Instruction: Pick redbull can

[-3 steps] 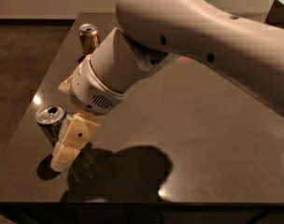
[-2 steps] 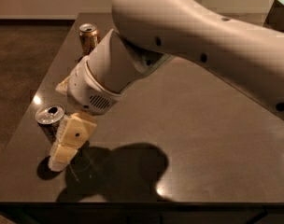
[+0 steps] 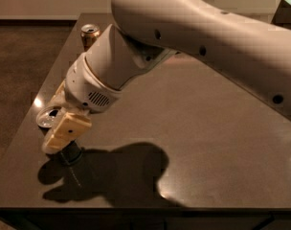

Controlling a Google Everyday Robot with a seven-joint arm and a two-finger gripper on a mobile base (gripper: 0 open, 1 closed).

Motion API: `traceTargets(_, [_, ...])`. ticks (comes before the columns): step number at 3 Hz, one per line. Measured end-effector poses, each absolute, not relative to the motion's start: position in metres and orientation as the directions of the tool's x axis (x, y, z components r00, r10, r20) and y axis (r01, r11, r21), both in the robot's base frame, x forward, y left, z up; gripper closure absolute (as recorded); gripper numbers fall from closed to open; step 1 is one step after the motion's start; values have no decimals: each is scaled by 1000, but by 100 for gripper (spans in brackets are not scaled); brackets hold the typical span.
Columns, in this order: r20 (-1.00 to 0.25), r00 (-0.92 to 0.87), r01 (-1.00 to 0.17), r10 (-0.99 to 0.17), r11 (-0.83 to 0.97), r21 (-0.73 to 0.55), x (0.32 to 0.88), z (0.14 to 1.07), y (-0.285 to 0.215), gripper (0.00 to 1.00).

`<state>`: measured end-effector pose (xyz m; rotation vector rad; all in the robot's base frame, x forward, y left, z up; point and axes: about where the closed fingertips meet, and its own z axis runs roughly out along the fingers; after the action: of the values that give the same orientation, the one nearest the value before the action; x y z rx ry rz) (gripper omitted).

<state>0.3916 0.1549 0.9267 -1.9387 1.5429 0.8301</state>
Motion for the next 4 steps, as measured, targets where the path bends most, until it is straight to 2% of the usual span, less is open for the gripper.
traceTargets(2, [-742, 135, -981, -656, -196, -5, 407, 949, 129, 83])
traceTargets(3, [-735, 121, -985, -668, -171, -7, 421, 969, 106, 100])
traceTargets(4, [-736, 78, -991, -673, -130, 13, 433, 1001, 64, 100])
